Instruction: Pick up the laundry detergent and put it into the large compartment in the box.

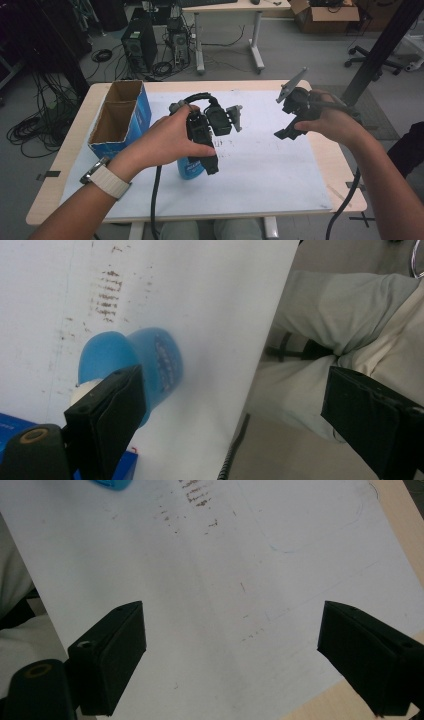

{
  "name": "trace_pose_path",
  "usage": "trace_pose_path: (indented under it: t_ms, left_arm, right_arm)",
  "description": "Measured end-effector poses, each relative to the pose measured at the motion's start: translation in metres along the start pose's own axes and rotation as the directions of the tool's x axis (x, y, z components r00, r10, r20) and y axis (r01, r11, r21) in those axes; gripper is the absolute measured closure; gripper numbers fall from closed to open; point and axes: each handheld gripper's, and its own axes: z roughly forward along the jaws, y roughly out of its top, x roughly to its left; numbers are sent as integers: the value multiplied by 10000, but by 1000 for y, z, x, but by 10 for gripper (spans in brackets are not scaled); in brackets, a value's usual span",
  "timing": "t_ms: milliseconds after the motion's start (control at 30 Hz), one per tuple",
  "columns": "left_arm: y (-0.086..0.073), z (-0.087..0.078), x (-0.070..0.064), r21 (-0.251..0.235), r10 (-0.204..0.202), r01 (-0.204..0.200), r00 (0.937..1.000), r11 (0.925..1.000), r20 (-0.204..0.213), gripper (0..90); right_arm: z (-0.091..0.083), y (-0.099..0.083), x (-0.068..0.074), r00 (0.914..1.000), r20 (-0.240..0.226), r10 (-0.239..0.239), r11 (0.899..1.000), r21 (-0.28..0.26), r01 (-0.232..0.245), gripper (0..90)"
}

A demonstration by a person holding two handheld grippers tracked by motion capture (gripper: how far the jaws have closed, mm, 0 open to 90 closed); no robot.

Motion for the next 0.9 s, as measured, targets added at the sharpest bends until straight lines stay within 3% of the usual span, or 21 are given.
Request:
trace_pose_path:
  t_ms: [467,900]
  left_arm:
    - [4,-6,-4,110,-328,329,9994,9994,-99,106]
    - [7,-34,12,-333,-1308,1289,9894,9911,-635,63]
  right_arm:
    - [5,-3,-1,10000,-94,-31,9999,-135,29,117]
    - [8,-3,-4,9999,-148,-42,9999,-125,40,117]
